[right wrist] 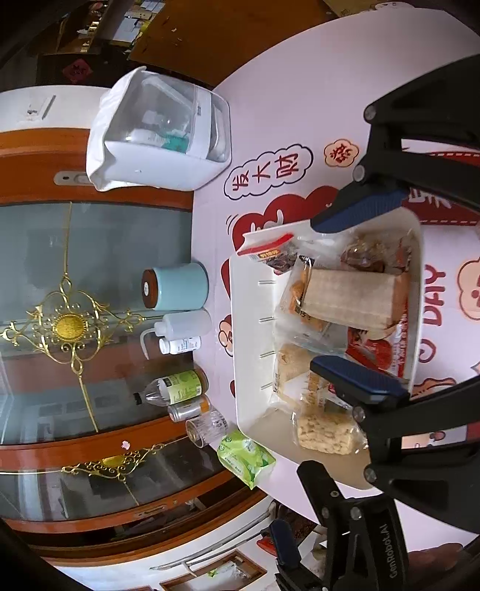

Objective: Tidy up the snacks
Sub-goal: 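Withdraw both tools from the tray toward blue foil pack and cracker bag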

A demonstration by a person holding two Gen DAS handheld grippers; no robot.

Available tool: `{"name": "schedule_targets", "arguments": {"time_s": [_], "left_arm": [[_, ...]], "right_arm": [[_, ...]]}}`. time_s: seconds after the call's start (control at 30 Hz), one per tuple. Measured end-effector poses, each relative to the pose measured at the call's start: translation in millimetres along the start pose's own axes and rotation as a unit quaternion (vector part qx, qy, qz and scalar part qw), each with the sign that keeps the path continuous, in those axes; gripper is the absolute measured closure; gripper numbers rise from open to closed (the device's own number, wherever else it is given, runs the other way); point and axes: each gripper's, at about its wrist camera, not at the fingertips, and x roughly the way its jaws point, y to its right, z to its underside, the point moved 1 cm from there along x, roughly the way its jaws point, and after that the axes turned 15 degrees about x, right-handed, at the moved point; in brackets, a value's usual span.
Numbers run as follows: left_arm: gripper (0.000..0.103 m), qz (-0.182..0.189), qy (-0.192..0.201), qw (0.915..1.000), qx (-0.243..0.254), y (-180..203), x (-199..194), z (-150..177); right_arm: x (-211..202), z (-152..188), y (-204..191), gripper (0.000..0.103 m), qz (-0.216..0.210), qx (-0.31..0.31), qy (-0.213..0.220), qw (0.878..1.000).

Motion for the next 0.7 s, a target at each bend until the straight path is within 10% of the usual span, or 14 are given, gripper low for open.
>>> {"name": "schedule_targets", "arguments": {"time_s": [0.7], "left_arm": [[0.009,0.021,-0.002,0.9994,-0.026,51.0,-57.3,74.7]], "right_arm": [[-51.9,58.2,45.9,0.033,-0.005,0.018,-0.004,1.000]]}}
